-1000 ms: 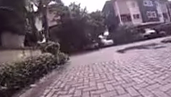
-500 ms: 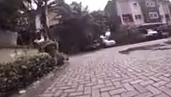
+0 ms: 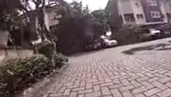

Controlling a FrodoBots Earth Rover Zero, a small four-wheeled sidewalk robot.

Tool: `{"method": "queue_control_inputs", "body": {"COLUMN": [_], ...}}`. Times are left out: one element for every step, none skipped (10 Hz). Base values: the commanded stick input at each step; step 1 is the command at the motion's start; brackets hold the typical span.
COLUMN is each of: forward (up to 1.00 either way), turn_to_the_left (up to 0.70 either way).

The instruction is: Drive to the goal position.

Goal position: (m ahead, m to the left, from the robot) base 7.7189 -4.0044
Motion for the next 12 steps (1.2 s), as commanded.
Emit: {"method": "queue_control_inputs", "body": {"forward": [0.69, 0.69, 0.69, 0.69, 0.69, 0.69, 0.69, 0.69, 0.69, 0.69, 0.69, 0.69], "turn_to_the_left": [0.03, 0.03, 0.03, 0.03, 0.03, 0.03, 0.03, 0.03, 0.03, -0.35, -0.35, -0.34]}}
